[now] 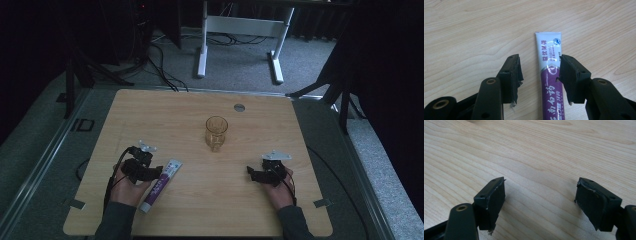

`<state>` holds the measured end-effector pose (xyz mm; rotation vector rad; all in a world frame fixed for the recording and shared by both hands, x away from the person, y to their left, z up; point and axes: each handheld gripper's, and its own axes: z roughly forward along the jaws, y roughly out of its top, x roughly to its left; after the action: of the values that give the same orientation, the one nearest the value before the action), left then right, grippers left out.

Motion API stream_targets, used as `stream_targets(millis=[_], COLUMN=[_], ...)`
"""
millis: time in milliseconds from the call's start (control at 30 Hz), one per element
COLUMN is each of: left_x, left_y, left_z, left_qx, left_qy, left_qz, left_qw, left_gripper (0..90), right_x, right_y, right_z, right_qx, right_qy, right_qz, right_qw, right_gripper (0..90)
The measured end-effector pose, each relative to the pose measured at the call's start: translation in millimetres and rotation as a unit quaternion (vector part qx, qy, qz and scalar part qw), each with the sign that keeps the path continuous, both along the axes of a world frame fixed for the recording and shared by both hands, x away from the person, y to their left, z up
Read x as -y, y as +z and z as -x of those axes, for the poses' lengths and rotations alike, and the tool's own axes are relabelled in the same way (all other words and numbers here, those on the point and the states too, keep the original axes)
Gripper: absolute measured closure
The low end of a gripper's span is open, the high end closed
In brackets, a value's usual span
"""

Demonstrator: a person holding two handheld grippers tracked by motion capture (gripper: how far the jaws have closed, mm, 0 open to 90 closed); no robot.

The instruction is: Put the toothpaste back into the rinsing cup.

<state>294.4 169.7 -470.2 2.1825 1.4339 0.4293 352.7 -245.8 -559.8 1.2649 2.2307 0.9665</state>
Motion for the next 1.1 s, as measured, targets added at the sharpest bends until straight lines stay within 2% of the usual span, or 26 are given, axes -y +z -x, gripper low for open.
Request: stream_targets(millis=[333, 367, 600, 933, 1100], left_x=[5.8, 6.3, 9.6, 15.3, 18.2], left_y=[2.1, 2.9, 3.7, -2.6, -4.5], left_z=[-2.3, -3.3, -5.4, -7.3, -8.3], left_qx=[-0.018, -0.025, -0.041, -0.069, -0.082], left_qy=[-0.01, -0.012, -0.005, -0.015, -0.02], left_qz=[-0.011, -0.011, -0.022, -0.043, -0.047], left_qw=[0.9997, 0.9996, 0.9989, 0.9966, 0.9954], left_gripper=[51.9, 51.9, 50.7, 50.6, 50.6], right_x=[0.0, 0.0, 0.0, 0.0, 0.0], right_y=[0.0, 0.0, 0.0, 0.0, 0.0], right_z=[0.0, 0.0, 0.0, 0.0, 0.0], right_qx=[0.0, 0.0, 0.0, 0.0, 0.0], right_qy=[0.0, 0.0, 0.0, 0.0, 0.0], right_qz=[0.0, 0.0, 0.0, 0.0, 0.0], right_qw=[1.0, 1.0, 1.0, 1.0, 1.0], right_gripper=[23.5, 23.5, 23.5, 23.5, 23.5])
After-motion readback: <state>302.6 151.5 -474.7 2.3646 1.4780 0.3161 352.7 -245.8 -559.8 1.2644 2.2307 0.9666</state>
